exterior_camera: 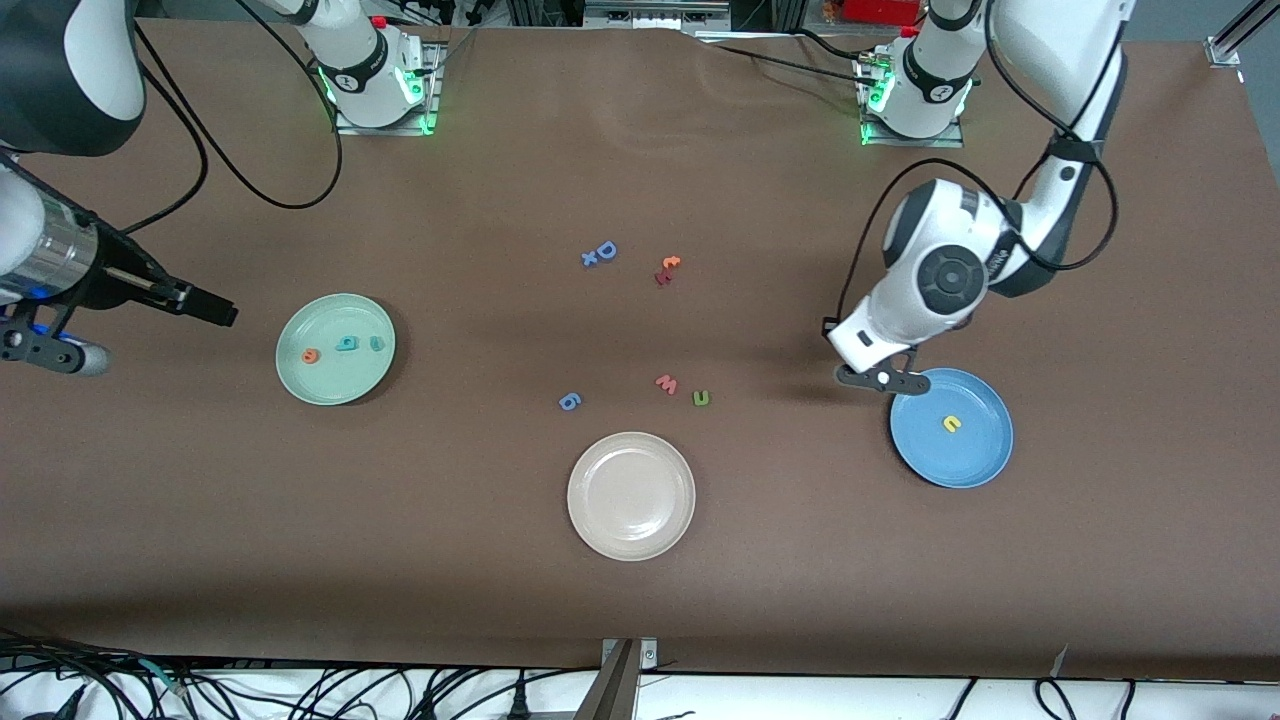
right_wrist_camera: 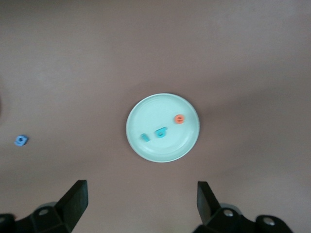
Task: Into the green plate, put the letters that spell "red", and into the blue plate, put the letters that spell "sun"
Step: 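Drop the s on the blue plate while the right gripper withdraws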
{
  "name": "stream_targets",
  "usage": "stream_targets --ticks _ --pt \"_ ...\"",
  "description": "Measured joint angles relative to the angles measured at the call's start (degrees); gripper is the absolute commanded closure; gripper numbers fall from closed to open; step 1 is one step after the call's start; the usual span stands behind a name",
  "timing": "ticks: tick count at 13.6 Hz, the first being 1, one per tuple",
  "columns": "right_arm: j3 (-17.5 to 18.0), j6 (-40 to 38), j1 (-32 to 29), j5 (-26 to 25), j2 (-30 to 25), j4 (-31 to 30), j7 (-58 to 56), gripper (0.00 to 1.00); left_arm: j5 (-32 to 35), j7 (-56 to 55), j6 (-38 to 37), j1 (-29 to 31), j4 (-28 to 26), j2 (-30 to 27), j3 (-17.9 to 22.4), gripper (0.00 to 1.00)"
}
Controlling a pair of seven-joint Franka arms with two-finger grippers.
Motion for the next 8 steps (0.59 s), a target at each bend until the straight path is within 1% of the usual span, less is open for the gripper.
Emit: stream_targets --ticks 1,2,3,5,6,7,8 --pt "3.58 0.01 -3.3 -1.65 -0.6 -0.01 -0.33 0.01 0.0 2.89 0.0 1.65 0.02 -0.05 0.02 0.88" --pt "5.72 0.12 -5.54 -2.17 -1.19 -0.12 -1.35 0.01 0.0 5.8 0.0 3.29 0.09 -0.1 0.05 0.88" --pt "6.53 0.64 -6.73 -2.25 -1.79 -0.51 -2.87 0.01 0.01 8.82 0.0 4.8 0.26 -0.12 0.1 0.88" --pt "7.0 3.22 -8.32 -2.25 -3.17 -2.75 -5.6 0.01 0.49 14.59 0.0 7.47 1.02 -0.12 0.45 0.88" --pt "7.49 4.26 -9.17 -2.24 -3.77 -3.96 -6.15 0.01 1.96 16.66 0.0 8.74 1.57 -0.1 0.6 0.88" --pt "8.89 4.67 -10.71 -2.12 -4.2 -4.75 -6.35 0.01 3.69 18.01 0.0 9.98 2.23 -0.06 0.64 0.88" --pt "11.13 4.73 -12.83 -1.92 -4.45 -5.16 -6.43 0.01 4.9 19.07 -0.03 10.96 2.83 0.07 0.67 0.85"
